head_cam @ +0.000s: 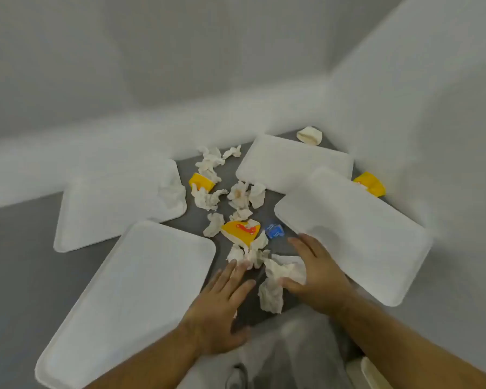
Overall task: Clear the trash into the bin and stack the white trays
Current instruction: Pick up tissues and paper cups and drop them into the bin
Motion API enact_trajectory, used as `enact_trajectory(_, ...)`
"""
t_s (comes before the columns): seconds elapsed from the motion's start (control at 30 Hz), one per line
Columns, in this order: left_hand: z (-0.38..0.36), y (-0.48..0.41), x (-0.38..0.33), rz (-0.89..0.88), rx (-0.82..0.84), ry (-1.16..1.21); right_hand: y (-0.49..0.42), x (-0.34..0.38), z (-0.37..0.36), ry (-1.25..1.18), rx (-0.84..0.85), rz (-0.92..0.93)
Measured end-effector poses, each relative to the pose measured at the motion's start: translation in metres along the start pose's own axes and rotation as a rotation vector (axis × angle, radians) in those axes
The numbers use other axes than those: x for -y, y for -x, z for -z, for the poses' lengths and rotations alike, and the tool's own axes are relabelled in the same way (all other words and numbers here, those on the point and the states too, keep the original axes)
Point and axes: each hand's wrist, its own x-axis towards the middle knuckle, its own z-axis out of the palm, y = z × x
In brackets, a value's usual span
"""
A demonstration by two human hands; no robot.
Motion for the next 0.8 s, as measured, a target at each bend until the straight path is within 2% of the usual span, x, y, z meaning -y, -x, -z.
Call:
enact_trajectory(0.13,-0.016,-0.016,0.007,-0.01,-0.179,0.02,-0.015,0.007,-0.029,0.119,0.142,0.008)
enact_trajectory(0.33,-0.042,-0.036,0.011,0.025,-0.285,0.092,-0.051,0.002,-0.057,0.246,0.253,0.094)
enact_trajectory(0.6,-0.05,-0.044,0.02,0.061,-0.337,-0.014,-0.064,-0.027,-0.073,0.093,0.163,0.074)
enact_trajectory(0.8,-0.053,-0.041,0.024,0.008,-0.478,0.008,-0.051,-0.035,-0.09,0.235,-0.09,0.225)
